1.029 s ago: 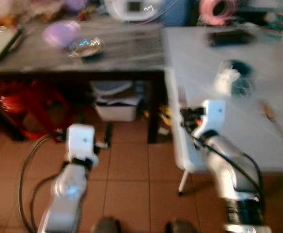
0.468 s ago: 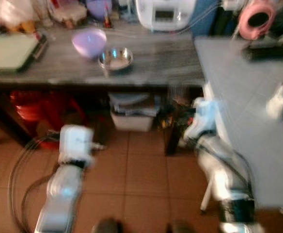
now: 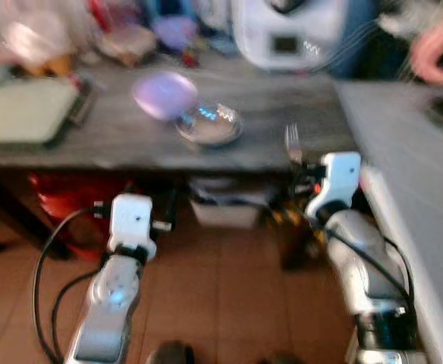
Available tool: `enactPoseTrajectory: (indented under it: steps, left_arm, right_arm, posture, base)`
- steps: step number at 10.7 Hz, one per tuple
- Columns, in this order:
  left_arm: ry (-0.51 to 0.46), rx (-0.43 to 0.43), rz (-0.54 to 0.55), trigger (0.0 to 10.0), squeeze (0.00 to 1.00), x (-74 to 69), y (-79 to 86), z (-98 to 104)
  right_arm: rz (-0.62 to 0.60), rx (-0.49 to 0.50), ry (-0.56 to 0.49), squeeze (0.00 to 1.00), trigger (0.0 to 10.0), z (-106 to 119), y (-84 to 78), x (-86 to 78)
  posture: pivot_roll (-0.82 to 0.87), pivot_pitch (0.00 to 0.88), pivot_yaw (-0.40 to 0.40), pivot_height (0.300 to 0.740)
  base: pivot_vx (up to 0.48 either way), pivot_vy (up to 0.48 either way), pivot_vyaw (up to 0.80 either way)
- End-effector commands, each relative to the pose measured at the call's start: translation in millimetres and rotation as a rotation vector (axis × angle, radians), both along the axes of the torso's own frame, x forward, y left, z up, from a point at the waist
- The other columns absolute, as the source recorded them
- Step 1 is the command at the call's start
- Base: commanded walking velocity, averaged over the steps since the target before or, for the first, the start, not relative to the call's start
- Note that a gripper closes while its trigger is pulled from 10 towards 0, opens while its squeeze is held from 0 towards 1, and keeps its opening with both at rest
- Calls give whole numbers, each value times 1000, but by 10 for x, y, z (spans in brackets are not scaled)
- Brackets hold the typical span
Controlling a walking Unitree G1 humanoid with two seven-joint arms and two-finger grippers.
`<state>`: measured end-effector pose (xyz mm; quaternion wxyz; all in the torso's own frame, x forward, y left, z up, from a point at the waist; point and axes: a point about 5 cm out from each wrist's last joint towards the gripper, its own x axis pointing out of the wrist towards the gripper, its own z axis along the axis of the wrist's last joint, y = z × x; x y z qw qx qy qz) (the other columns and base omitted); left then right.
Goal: Setting the table
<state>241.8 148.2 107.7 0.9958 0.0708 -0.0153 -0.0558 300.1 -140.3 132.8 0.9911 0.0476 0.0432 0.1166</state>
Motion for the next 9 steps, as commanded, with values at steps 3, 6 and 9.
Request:
enactPoseTrajectory:
  steps: [3, 6, 9]
  left_arm:
    - [-5, -39, -14, 10000, 0, 9, -45, 16]
    - [1, -64, -5, 10000, 0, -37, -20, 14]
    - [17, -66, -1, 10000, 0, -98, 7, 15]
  right_arm:
    - [-162, -49, 3, 0, 0, -3, -243, 66]
    - [-263, -53, 57, 0, 0, -89, -400, 91]
    - [-252, -43, 96, 0, 0, -90, -387, 247]
  posture:
    - [-17, 67, 21, 740]
    - [-7, 76, 25, 740]
    - [5, 106, 34, 740]
  base:
    - [464, 0, 0]
    - [0, 0, 0]
    - [0, 0, 0]
